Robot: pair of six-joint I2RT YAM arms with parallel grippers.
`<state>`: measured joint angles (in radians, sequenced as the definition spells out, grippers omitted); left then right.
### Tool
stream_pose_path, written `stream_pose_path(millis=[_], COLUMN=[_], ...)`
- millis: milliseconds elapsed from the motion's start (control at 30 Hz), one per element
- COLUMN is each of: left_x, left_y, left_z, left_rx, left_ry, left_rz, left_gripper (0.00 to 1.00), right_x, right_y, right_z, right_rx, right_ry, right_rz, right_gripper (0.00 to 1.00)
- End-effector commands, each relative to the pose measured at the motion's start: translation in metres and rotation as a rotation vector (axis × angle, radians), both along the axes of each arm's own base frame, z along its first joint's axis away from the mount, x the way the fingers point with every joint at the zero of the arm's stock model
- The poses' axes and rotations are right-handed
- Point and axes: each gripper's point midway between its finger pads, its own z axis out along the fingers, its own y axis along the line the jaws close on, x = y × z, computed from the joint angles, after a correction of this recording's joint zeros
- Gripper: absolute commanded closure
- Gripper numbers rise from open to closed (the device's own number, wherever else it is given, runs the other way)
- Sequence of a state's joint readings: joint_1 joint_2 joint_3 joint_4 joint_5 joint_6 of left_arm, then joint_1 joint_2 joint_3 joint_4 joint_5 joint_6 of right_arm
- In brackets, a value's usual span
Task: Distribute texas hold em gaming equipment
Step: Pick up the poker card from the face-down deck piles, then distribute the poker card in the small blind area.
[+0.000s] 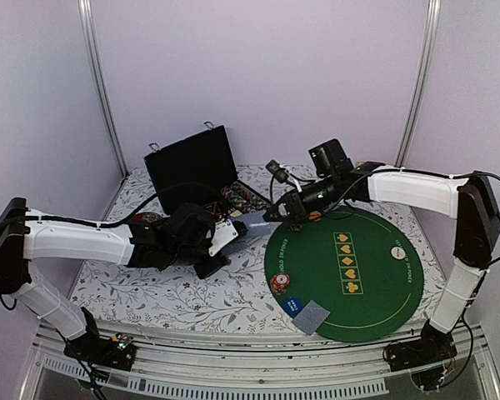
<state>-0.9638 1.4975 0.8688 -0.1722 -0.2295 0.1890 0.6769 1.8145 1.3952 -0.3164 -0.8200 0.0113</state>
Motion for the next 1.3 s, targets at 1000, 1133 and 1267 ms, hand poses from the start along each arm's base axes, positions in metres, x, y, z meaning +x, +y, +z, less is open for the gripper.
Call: stream_pose_path(millis=[1000, 1133, 1267], left_x=[0.004, 0.004, 0.004], left_y=[0.000, 0.001, -0.001], left_z=[0.017, 0.017, 0.016], left_rx=[-0.032, -0.031, -0.031], left_ry=[-0.027, -0.029, -0.030], left_rz=[0.013, 0.012, 0.009], left_gripper=[0.51, 0.51, 0.51], right_x=[-0.158, -0.160, -0.157], right_y=[-0.100, -0.104, -0.108], right_z=[-0.130, -0.130, -0.139], right_rx=[-0.565, -0.581, -0.632], right_ry=[0.347, 0.354, 0.365], right_rz=[0.130, 0.109, 0.082], right_gripper=[0.98, 0.98, 0.98])
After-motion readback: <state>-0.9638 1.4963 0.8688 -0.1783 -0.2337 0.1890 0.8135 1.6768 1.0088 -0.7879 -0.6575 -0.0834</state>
